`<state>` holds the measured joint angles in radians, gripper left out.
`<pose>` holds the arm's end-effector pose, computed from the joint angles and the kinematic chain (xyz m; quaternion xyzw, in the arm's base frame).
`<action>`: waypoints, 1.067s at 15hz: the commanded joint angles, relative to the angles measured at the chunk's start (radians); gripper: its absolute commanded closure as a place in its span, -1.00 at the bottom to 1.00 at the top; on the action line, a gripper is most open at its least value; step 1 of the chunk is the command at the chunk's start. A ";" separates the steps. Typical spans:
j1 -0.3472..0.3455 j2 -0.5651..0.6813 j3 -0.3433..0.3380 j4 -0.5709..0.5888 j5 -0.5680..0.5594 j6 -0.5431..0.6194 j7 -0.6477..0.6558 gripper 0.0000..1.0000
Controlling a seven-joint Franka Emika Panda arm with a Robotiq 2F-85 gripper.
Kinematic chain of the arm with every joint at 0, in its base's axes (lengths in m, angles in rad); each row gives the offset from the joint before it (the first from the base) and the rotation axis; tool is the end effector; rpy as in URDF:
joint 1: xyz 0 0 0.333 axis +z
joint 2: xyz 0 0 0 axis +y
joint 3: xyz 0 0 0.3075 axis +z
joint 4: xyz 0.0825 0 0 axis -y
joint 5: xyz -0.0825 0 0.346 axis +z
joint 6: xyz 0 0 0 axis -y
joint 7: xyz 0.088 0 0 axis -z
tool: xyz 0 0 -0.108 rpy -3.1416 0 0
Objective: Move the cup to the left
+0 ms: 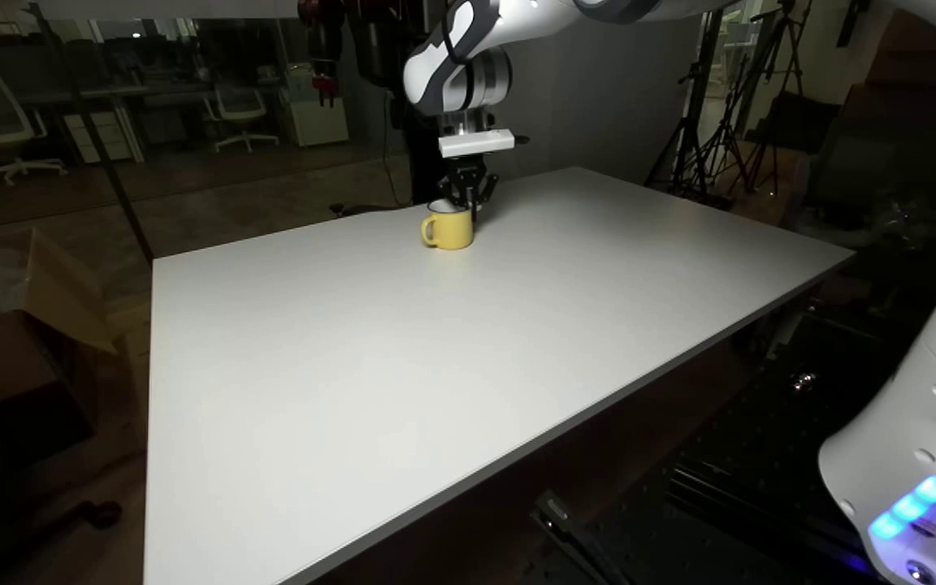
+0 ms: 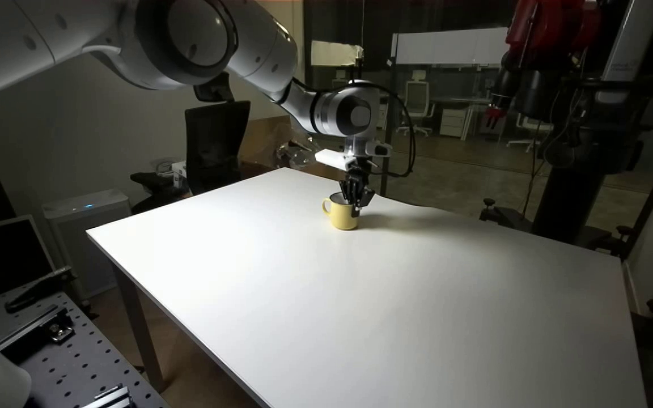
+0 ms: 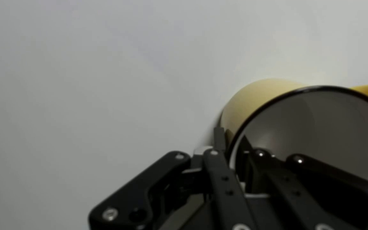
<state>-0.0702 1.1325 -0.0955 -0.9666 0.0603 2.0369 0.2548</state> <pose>0.7297 -0.0916 0.1741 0.9798 -0.1971 -0.0283 0.0188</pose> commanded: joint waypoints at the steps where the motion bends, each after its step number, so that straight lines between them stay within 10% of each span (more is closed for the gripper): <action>1: 0.010 0.039 -0.002 0.070 -0.006 -0.034 0.041 0.95; 16: 0.046 -0.015 0.013 -0.056 -0.012 0.023 -0.051 0.95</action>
<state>-0.0578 1.1434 -0.0931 -0.9480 0.0584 2.0340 0.2175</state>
